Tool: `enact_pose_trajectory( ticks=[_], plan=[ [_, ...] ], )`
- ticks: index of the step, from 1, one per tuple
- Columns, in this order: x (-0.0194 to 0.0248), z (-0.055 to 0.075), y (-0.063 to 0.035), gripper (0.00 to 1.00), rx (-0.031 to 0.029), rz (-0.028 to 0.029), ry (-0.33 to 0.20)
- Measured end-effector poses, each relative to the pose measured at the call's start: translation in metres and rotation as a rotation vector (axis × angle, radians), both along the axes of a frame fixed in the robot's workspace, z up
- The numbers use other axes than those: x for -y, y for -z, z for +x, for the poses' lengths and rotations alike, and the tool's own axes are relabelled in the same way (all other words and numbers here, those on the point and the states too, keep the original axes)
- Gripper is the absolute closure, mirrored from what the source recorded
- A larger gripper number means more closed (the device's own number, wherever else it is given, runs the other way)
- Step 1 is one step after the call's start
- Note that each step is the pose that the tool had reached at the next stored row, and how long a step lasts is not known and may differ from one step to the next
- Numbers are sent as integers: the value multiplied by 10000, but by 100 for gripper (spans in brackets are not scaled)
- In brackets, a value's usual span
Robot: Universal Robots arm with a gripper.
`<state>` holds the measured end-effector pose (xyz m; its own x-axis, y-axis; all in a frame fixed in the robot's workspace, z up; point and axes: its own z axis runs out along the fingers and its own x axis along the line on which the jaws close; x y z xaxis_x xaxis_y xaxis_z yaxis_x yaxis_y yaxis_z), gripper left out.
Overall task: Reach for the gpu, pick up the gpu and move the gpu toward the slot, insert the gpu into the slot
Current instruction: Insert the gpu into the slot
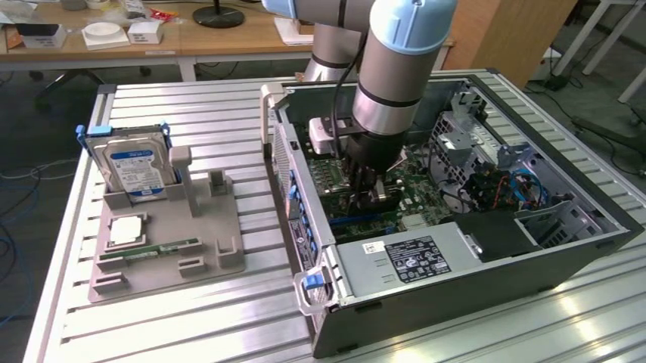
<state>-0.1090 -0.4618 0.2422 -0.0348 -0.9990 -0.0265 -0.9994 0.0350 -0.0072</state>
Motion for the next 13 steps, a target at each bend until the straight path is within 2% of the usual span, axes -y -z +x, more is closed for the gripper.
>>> enact_pose_trajectory(
  ticks=[13],
  plan=[
    [-12,-8,4,71,0,-1,-1]
  ],
)
